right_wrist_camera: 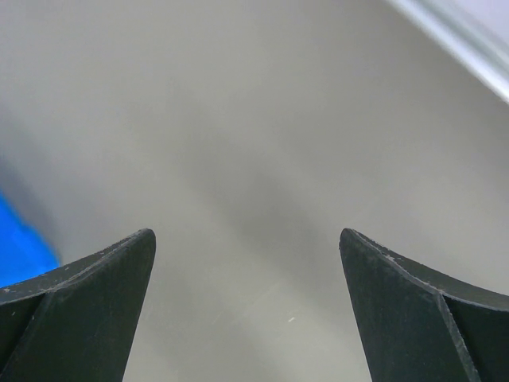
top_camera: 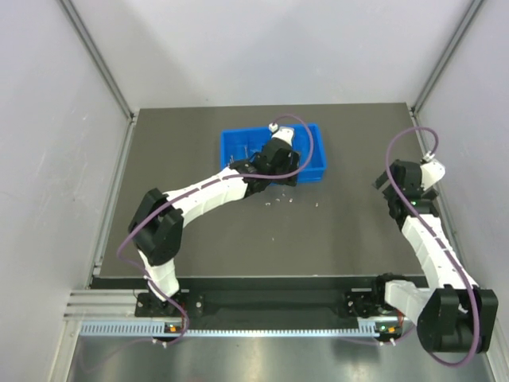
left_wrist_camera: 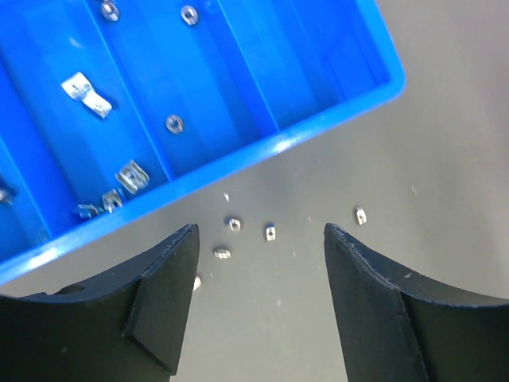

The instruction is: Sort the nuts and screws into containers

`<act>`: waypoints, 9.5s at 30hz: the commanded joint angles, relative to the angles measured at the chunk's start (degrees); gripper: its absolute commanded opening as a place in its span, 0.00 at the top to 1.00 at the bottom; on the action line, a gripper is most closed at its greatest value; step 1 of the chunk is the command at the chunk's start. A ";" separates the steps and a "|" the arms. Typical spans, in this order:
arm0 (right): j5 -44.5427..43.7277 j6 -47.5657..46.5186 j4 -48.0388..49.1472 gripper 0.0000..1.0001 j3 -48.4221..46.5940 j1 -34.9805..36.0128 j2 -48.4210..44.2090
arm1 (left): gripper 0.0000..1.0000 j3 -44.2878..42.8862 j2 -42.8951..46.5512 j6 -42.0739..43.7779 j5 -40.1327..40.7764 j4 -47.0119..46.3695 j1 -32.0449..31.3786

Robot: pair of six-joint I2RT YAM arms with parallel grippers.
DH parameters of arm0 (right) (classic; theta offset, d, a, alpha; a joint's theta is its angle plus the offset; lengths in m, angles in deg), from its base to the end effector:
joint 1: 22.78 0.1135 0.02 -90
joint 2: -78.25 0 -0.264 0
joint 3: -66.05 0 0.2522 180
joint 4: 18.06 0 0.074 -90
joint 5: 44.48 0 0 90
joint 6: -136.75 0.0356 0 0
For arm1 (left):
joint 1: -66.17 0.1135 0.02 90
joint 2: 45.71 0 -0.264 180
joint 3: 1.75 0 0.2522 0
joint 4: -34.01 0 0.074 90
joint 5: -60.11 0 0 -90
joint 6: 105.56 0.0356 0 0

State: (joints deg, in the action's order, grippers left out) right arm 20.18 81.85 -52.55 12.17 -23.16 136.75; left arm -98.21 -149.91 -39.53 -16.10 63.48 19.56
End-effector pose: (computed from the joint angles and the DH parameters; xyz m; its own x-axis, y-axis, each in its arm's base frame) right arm 0.2157 -0.0167 0.2513 -0.3217 0.5218 -0.7901 0.6393 0.7352 0.2253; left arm 0.2955 -0.3002 0.2698 -0.6133 0.0745 -0.7863 0.3569 0.9142 -0.1918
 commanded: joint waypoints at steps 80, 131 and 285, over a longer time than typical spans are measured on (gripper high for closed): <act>22.97 -13.73 9.92 0.00 -1.71 -3.24 0.21 | 0.50 1.92 -7.41 -9.95 2.29 3.37 -2.96; 18.31 -13.82 6.05 0.00 -4.27 3.72 3.99 | 0.82 10.27 -6.54 -13.66 11.79 2.49 -1.47; 8.21 -8.55 -6.25 0.00 -3.83 0.91 -4.45 | 0.71 -21.19 -29.48 -11.19 16.19 5.83 -14.03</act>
State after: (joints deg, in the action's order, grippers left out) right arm 29.25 73.37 -59.32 9.09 -21.50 132.65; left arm -117.82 -178.43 -50.31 -1.05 68.05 5.55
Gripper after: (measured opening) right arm 0.996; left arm 0.309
